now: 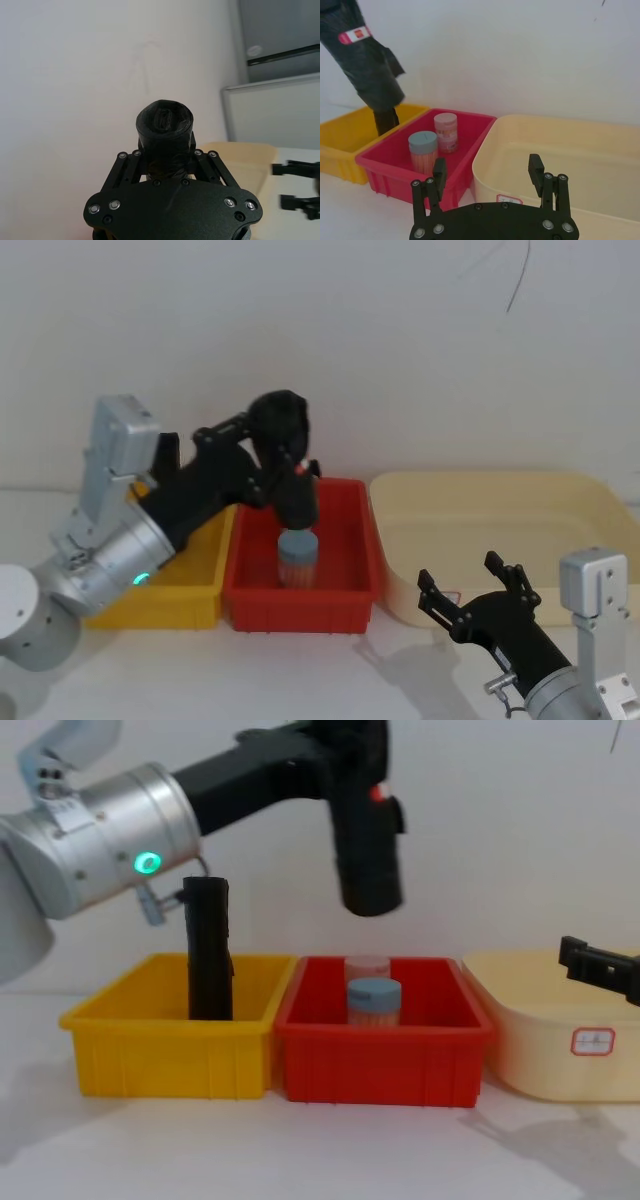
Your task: Pick up the garbage bag with the one hand and transfer it to the other hand.
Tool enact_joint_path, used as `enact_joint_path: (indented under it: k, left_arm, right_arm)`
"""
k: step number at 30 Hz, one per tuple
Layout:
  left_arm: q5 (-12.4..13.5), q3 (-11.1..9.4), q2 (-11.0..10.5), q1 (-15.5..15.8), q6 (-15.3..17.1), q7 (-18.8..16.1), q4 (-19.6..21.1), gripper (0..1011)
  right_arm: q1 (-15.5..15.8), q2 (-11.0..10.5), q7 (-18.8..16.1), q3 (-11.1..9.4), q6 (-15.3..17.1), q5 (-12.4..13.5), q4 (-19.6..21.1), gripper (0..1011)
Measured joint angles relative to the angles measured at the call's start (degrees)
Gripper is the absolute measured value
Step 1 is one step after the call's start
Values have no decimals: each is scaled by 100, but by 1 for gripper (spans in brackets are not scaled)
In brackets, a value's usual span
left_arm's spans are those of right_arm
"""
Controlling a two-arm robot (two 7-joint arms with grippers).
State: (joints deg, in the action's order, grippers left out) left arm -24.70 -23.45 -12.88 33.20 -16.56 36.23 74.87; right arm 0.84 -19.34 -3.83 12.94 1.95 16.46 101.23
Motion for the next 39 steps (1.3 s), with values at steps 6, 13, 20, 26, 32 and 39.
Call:
enact_joint_path:
  k: [6,13,20,26,32,39]
  left_arm:
    - [-94,-235,187,160,-89,335,-328,371]
    - [-191,-421,339,289,-128,557,-642,371]
    - [-272,-510,424,356,-134,643,-804,371]
    - [-355,-579,480,410,-117,733,-890,371]
    - [-417,-632,515,447,-95,793,-930,371]
    - [-457,-665,537,470,-74,835,-960,371]
  right_arm:
    - [0,0,0,0,0,0,0,1001]
    - [0,0,0,0,0,0,0,1001]
    - [0,0,0,0,0,0,0,1001]
    - [0,0,0,0,0,0,0,1001]
    - [-7,-5,-11,4,0,-19,0,1001]
    - [-98,-95,-172,81,-41,-143,8,1001]
